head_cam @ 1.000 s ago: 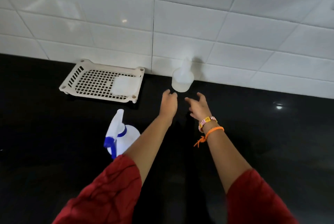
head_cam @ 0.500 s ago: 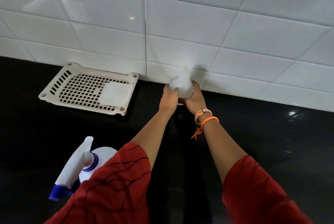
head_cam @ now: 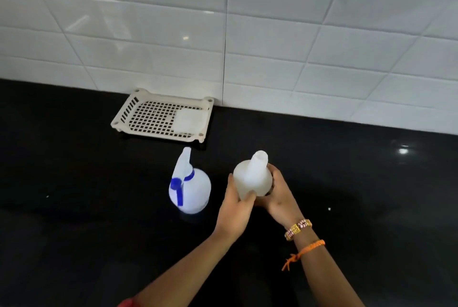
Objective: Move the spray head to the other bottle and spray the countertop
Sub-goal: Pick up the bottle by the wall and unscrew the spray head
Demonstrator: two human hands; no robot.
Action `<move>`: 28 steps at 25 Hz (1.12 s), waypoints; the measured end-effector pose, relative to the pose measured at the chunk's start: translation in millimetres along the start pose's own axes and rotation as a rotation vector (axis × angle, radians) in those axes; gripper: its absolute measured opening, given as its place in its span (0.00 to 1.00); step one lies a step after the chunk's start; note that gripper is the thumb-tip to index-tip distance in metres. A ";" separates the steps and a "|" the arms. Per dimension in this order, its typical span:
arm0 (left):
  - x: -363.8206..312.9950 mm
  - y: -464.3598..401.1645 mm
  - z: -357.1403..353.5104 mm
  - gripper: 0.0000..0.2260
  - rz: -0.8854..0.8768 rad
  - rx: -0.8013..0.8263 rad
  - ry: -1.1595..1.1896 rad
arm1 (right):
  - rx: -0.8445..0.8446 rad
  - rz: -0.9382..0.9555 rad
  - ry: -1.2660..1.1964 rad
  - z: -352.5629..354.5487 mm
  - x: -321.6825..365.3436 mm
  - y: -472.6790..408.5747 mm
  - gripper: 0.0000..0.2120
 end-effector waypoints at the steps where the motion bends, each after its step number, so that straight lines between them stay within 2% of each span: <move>1: 1.5 11.9 7.1 0.25 0.008 0.007 0.012 | 0.011 -0.012 -0.001 -8.6 -2.3 8.4 0.46; 7: 13.2 43.0 28.5 0.36 0.085 0.127 0.004 | -0.012 -0.049 0.011 -31.8 -2.2 40.4 0.47; 11: 0.8 62.5 48.6 0.34 0.203 0.271 -0.117 | 0.130 -0.142 0.219 -10.5 10.6 56.8 0.52; 13: -0.8 88.2 94.2 0.26 0.275 0.457 -0.242 | 0.033 -0.115 0.347 12.5 36.5 74.6 0.43; 15: -13.3 102.9 147.6 0.20 0.369 0.519 -0.347 | -0.164 0.084 0.347 19.8 86.3 96.5 0.30; 16: -24.0 98.7 168.5 0.20 0.383 0.467 -0.431 | -0.202 0.188 0.300 14.9 113.9 100.9 0.25; 17: -32.7 86.2 183.3 0.24 0.365 0.349 -0.506 | -0.177 0.253 0.303 6.8 137.4 97.5 0.22; 19: -46.9 57.1 193.6 0.32 0.204 0.082 -0.507 | -0.082 0.256 0.508 -12.1 166.3 76.8 0.22; 20: -51.1 44.6 189.2 0.35 0.126 0.041 -0.487 | -0.058 0.221 0.655 -18.9 173.0 68.5 0.23; 22: -43.3 21.7 173.5 0.40 0.010 0.089 -0.493 | -0.031 0.158 0.771 -23.8 176.5 60.4 0.26; 24: -24.4 6.5 160.7 0.42 -0.034 0.144 -0.527 | 0.085 0.153 0.639 -33.4 177.0 63.8 0.22; 25: -15.5 1.5 154.9 0.41 -0.061 0.141 -0.560 | 0.114 0.125 0.577 -42.6 179.6 65.6 0.22; 26: -9.2 -1.2 149.0 0.39 -0.085 0.118 -0.596 | 0.104 0.084 0.563 -52.0 184.3 64.9 0.27; 27: -4.6 -2.3 142.7 0.36 -0.107 0.077 -0.618 | 0.083 0.037 0.600 -61.1 190.0 63.0 0.31; 28: 0.6 -3.0 136.8 0.33 -0.118 0.026 -0.620 | 0.056 0.005 0.677 -69.9 194.1 58.4 0.32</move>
Point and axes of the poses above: each hand's wrist, its own y-axis away from the middle knuckle, its own z-axis out of the back of the hand, x = y × z, the point moved 1 cm from there along -y, towards the middle knuckle, and after that the axes turned 9 degrees about -z, right-handed, at the moved point
